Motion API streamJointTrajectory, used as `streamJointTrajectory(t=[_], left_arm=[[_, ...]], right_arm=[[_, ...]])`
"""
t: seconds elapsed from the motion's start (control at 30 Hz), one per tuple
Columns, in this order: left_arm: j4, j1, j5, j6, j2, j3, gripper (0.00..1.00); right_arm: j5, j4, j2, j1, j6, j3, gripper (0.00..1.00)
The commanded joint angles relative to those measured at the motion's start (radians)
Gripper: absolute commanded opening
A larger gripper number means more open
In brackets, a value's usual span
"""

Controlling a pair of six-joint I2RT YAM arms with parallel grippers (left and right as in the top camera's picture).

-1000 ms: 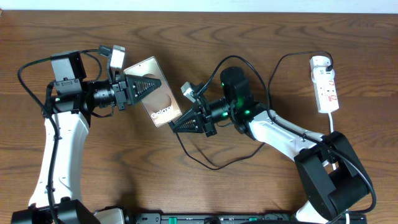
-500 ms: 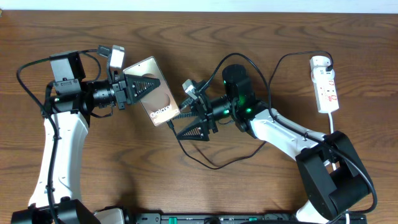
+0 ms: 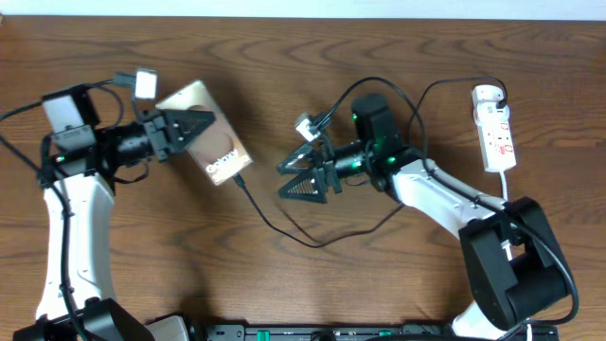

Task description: Plug charger to phone and switch on socket

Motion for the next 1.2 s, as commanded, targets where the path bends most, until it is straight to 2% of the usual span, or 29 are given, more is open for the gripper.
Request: streamJointTrajectory(t=[0.0,0.1,0.2,0.23,0.5,0.67,0.87,1.17], left_arm=[[-0.028,0.063,0.019,-0.046,-0.002,0.0,0.07],[-0.095,0.096,-0.06,-0.045,-0.002,0.0,0.07],[-0.178,0.095,-0.183,-0.043,-0.002,0.0,0.08],[-0.236,0.089,-0.265,-0.042,-0.002,0.0,0.07],[-0.397,0.088,-0.491,-0.043,-0.002,-0.005,0.07],[-0.406,0.088,-0.509,-0.047,-0.002,-0.059,0.07],[-0.385,0.088,-0.575,-0.093,-0.002,-0.135,0.07],[-0.293,0.088,-0.613,-0.14,0.006,-0.261,0.07]], right_arm=[[0.098,-0.082,-0.013,-0.048,-0.018,0.01,0.99],[0.174,-0.162,-0.013,-0.084,-0.016,0.01,0.99],[0.3,-0.256,-0.013,-0.103,0.0,0.01,0.99],[0.391,-0.307,-0.013,-0.112,0.025,0.01,0.99],[0.626,-0.419,-0.021,-0.128,0.105,0.014,0.99],[0.752,-0.501,-0.076,-0.128,0.115,0.015,0.99],[0.97,-0.656,-0.247,-0.126,0.134,0.015,0.99],[1.067,-0.731,-0.32,-0.126,0.156,0.015,0.99]])
